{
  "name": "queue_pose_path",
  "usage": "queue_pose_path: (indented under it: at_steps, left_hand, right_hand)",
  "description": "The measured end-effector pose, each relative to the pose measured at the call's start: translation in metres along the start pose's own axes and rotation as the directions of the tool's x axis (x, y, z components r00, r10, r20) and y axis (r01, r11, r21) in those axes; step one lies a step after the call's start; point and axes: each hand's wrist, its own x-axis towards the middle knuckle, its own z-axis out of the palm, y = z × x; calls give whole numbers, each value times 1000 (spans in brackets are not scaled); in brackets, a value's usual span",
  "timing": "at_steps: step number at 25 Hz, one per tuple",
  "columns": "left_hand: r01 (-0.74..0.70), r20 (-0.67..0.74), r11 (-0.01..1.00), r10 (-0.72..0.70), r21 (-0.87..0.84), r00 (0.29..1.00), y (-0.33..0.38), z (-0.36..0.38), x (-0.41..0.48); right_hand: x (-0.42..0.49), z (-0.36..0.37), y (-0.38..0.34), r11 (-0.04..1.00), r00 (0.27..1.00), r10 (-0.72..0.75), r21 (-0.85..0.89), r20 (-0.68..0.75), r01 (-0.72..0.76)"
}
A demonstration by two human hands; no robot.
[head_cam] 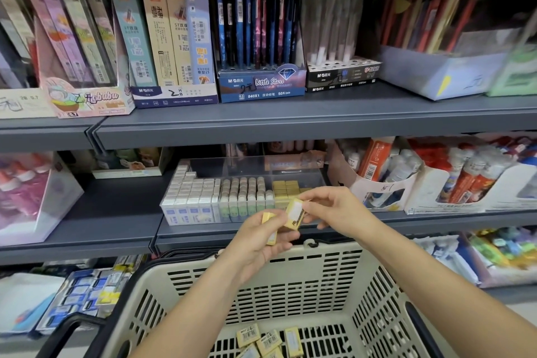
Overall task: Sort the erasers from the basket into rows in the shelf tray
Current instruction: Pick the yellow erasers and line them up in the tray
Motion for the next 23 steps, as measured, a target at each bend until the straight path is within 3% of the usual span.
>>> queue_pose_path:
  at_steps: [3,6,8,10,12,14,18,23]
  left_hand:
    - [-150,-22,979,155,140,988,-5,0,5]
    - [-213,-46,923,239,322,970,-7,3,11]
    - [-226,-59,923,256,313,965,-5,3,15]
    - [-187,-122,963,213,192,969,0,-2,20]
    - [-148,-152,987,157,69,976,4,-8,22]
    - [-137,-142,986,150,97,978,3,-13,20]
    - [-170,-107,948,205,270,973,-2,-25,18]
    - [-179,-130,943,223,281,966,-4,-28,19]
  right_hand:
    - [1,0,1,997,998,54,56,-29,-52]
    - [4,-6,-2,997,997,80,1,20,-80]
    - [12,-14,-4,995,997,78,-67,3,-77]
    - [26,-27,-6,972,993,16,-231,-114,-42]
    - [46,-39,-7,841,969,-108,-541,-222,-30]
    - [65,-42,-5,697,965,-136,-714,-224,-68]
    - [90,-30,7,542,995,-19,-837,-99,-73]
    - [103,-16,23,331,995,92,-944,28,-5]
